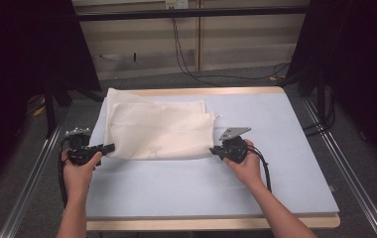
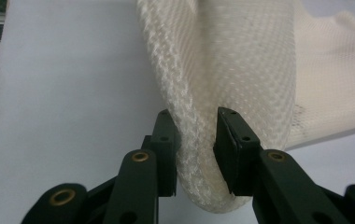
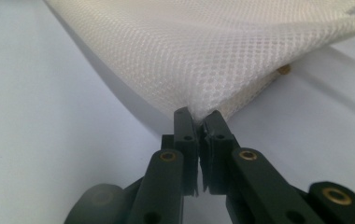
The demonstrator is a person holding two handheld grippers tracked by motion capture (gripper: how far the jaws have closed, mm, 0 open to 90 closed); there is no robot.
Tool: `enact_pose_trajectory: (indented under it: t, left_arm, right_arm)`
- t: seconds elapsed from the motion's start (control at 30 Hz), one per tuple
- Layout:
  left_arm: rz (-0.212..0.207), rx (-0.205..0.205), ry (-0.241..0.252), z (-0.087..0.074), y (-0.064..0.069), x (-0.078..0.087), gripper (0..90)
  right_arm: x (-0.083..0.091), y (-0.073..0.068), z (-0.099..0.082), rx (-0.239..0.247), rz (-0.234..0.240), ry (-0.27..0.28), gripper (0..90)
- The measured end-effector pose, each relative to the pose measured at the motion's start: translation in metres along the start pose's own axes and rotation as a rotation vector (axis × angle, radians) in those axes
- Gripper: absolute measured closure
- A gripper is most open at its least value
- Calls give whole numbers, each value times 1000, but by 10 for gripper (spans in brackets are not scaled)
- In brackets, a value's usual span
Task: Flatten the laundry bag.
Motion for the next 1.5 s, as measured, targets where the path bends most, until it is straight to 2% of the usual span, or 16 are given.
enact_pose_trajectory:
  t: [0.2,0.27,0.33,0.4,0.43,0.63,0.83,0.9,0.93,0.97,1.1,1.2,1.23,1.27,1.4,1.5]
  left_arm:
    - [16,16,-32,-5,-6,-6,673]
    - [21,11,-45,-7,-8,-7,627]
    - [14,43,-43,-6,-9,-7,591]
    - [25,51,-40,-6,-10,-7,510]
    - [34,75,-31,-5,-11,-7,490]
    - [25,77,-26,-1,-14,-4,423]
    - [24,50,-55,5,-11,-24,402]
    - [2,49,-60,8,-13,-29,405]
    - [-5,47,-71,9,-14,-31,412]
    - [15,63,-88,9,-19,-35,421]
    - [3,52,-91,10,-19,-38,477]
    - [-26,61,-107,10,-16,-40,556]
    - [-59,78,-123,9,-13,-40,668]
    - [-59,78,-123,9,-13,-40,721]
    - [-78,69,-156,6,-7,-39,819]
    - [-69,66,-150,6,-5,-37,834]
  right_arm:
    - [4,13,-8,-23,-37,-12,856]
    - [4,17,-9,-21,-46,-10,855]
    - [4,21,-10,-35,-58,-15,853]
    - [4,22,-11,-43,-57,-17,853]
    - [5,25,-12,-48,-64,-22,851]
    - [4,29,-12,-53,-65,-28,851]
    - [2,31,-12,-66,-75,-42,851]
    - [2,32,-12,-59,-78,-46,851]
    - [1,33,-12,-54,-80,-45,851]
    - [1,34,-12,-57,-81,-46,851]
    - [0,36,-12,-61,-89,-48,851]
    - [-1,38,-11,-65,-93,-52,852]
    - [-1,41,-9,-67,-105,-51,851]
    - [-2,43,-9,-68,-109,-51,851]
    - [-2,46,-8,-76,-112,-49,845]
    - [-1,46,-9,-74,-117,-50,837]
Point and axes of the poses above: each handheld gripper's, and its own axes: x roughly backward along the jaws, z roughly out of its top, y roughly to its right, the point moved 6 cm from there along -x, roughly forward along the jaws, and after that the axes turned 11 degrees about -y, right-handed, at the moved point
